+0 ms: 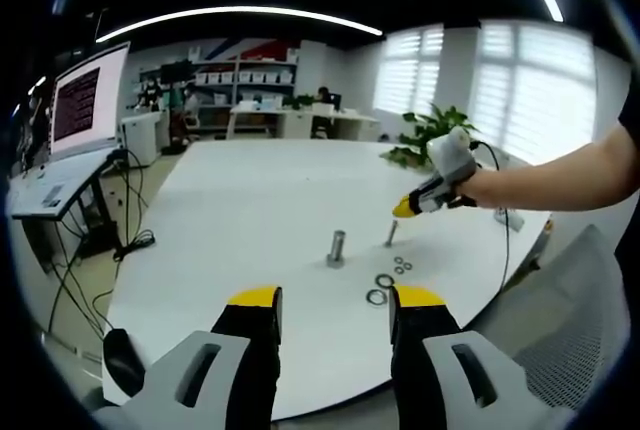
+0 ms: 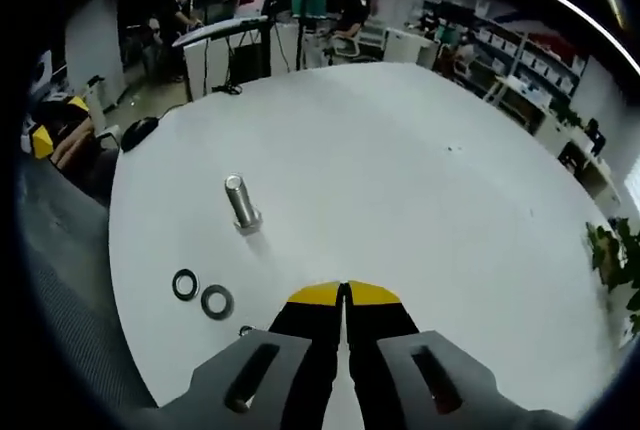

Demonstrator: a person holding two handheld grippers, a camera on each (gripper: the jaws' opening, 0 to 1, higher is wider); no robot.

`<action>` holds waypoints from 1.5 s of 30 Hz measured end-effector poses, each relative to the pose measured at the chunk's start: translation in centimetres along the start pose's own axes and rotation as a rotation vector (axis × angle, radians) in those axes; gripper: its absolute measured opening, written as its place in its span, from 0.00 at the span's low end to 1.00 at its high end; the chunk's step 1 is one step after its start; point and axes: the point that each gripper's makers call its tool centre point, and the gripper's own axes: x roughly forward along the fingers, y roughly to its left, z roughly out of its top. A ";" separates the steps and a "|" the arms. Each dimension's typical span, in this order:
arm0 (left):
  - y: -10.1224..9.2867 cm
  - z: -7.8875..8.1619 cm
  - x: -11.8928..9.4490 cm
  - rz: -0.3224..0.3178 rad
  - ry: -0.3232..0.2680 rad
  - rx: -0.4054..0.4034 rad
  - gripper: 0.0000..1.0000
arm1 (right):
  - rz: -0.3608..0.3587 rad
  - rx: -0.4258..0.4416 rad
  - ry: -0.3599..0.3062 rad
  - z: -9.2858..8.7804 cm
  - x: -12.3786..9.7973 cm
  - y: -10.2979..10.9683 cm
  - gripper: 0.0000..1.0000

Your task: Place the washer onto the threaded stud by aligning its center hole with the stud, sliding it down to the base, and recovering from edge contact or off-axis alignment until the washer reaches the visible bottom stop.

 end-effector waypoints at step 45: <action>-0.2 0.1 0.0 -0.008 -0.003 0.001 0.39 | 0.184 -0.112 0.216 -7.4 -0.1 5.9 0.14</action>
